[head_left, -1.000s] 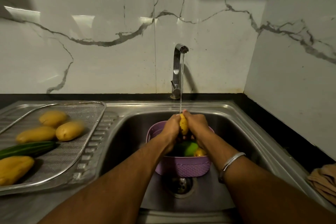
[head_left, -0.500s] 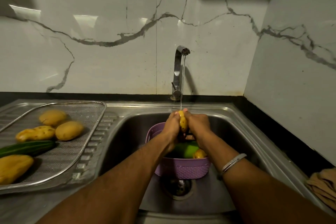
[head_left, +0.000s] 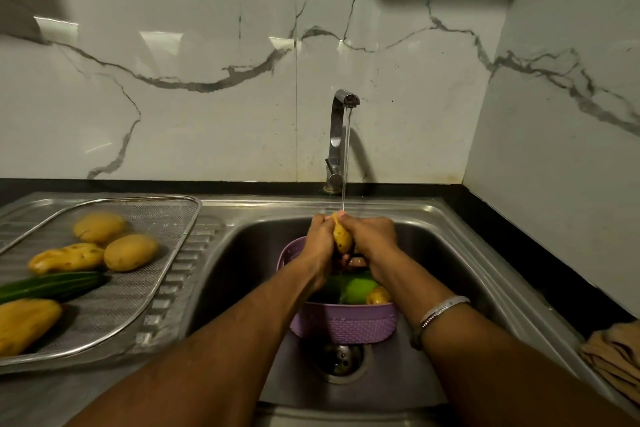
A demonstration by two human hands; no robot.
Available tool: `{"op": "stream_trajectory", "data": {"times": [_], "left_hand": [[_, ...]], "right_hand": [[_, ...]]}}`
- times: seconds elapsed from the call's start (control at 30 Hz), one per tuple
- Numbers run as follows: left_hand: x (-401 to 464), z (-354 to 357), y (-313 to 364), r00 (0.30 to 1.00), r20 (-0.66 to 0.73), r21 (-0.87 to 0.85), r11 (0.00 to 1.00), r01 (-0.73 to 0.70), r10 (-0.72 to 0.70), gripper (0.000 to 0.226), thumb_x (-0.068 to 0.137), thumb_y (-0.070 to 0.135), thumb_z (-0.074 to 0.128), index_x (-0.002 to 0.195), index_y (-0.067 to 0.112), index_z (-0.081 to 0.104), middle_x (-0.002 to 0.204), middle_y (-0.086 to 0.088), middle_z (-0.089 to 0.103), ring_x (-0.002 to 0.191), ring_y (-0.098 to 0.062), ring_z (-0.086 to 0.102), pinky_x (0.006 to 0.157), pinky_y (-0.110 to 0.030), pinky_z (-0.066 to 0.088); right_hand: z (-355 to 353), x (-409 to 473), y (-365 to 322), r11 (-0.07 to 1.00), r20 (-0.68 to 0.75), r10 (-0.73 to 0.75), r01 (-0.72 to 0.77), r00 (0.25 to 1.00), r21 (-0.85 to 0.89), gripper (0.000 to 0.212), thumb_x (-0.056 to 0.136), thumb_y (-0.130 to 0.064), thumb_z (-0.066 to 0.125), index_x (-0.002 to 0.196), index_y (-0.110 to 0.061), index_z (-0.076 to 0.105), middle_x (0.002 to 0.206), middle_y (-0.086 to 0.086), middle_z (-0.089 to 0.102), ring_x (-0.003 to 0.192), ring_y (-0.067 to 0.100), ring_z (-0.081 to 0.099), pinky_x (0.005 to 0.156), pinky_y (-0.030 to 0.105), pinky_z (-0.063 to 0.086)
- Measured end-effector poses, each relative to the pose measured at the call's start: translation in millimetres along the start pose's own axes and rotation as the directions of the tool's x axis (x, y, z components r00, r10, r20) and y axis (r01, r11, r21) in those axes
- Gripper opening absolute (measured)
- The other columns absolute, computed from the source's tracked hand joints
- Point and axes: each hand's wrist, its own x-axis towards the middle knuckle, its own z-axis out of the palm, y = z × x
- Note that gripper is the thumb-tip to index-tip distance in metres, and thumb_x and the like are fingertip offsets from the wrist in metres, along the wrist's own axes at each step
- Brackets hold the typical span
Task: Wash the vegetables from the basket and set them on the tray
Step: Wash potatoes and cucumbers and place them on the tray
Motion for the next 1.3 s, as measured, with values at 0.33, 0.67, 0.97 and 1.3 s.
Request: {"op": "stream_trajectory", "data": {"times": [0.33,0.67,0.97,1.3], "left_hand": [[0.5,8.6,-0.5,0.961,0.234,-0.113,0.977,0.18,-0.15,0.102,0.085,0.087,0.017,0.119,0.005,0.068,0.113,-0.024,0.071,0.107,-0.033,0.069,0.093,-0.044,0.056],[15.3,-11.2,2.3,0.99,0.052,-0.166,0.976,0.139,-0.133,0.072,0.098,0.072,0.022,0.119,0.013,0.058,0.072,-0.017,0.06,0.042,-0.019,0.052,0.039,-0.022,0.046],[8.5,-5.1,0.5,0.996,0.057,-0.05,0.996,0.075,-0.072,0.049,0.107,0.043,0.027,0.096,0.003,0.054,0.046,-0.009,0.047,0.03,-0.012,0.034,0.038,-0.014,0.03],[17.4,-7.8,2.2,0.981,0.104,-0.147,0.973,0.178,-0.164,0.062,0.108,0.052,0.022,0.106,-0.001,0.053,0.07,-0.016,0.058,0.033,-0.012,0.038,0.032,-0.011,0.024]], "right_hand": [[-11.8,-0.2,7.2,0.99,0.078,-0.114,0.12,0.99,-0.079,0.018,0.085,-0.04,0.079,0.094,-0.024,0.077,0.085,0.009,0.076,0.077,0.024,0.074,0.062,0.035,0.064],[-8.7,5.0,-0.2,0.999,0.199,-0.05,0.052,0.979,-0.002,0.023,0.098,-0.028,0.067,0.114,-0.013,0.074,0.095,0.025,0.075,0.066,0.032,0.069,0.059,0.039,0.062],[-0.9,-7.6,-1.5,0.992,0.047,-0.019,0.013,0.999,0.126,0.029,0.09,-0.041,0.074,0.1,-0.014,0.074,0.075,0.013,0.075,0.044,0.021,0.062,0.043,0.028,0.055],[-10.7,7.4,2.1,0.991,0.077,-0.061,0.051,0.995,0.126,0.025,0.091,-0.042,0.074,0.103,-0.02,0.078,0.071,0.005,0.062,0.072,0.022,0.063,0.08,0.044,0.063]]}}
